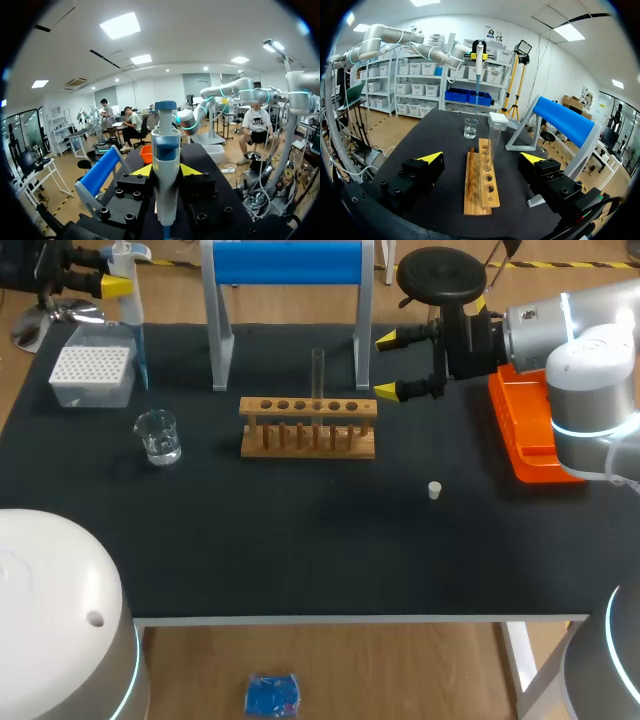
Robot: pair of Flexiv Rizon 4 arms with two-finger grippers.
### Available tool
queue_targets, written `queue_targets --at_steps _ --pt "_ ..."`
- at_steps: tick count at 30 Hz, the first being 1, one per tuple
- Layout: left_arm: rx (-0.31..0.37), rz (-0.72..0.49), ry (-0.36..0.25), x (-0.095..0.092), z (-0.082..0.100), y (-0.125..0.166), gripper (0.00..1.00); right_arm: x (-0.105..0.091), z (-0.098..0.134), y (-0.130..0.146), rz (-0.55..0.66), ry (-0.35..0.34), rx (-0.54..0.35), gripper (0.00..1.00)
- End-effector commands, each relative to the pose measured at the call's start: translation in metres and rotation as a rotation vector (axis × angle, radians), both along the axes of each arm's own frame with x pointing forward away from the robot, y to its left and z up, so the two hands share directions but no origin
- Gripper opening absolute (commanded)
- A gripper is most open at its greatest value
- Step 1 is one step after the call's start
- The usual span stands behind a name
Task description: Invert the test tube, pick up the pipette, mount the tip to pipette, aspirate from beaker and dispense into the tube, eject the tip, return the pipette, and cap with the stopper.
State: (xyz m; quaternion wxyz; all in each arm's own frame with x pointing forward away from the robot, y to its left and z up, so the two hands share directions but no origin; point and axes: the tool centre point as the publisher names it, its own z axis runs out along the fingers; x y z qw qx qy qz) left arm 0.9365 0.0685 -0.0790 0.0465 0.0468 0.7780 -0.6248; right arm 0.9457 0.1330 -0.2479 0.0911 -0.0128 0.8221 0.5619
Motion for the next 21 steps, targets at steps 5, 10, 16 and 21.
queue_targets --at_steps 5,10,16,21 --pt "0.002 0.004 0.000 -0.001 0.001 -0.001 0.00 0.000 0.000 0.000 0.001 0.000 0.001 1.00" --pt "0.002 0.004 0.000 -0.001 0.001 -0.001 0.00 0.000 0.000 0.000 0.001 0.000 0.001 1.00" --pt "0.009 -0.009 -0.018 0.001 0.020 -0.011 0.00 0.000 0.000 0.000 0.001 0.000 0.001 1.00" --pt "-0.004 -0.030 -0.005 0.005 0.052 -0.033 0.00 0.000 0.000 0.000 0.001 0.000 0.001 1.00"
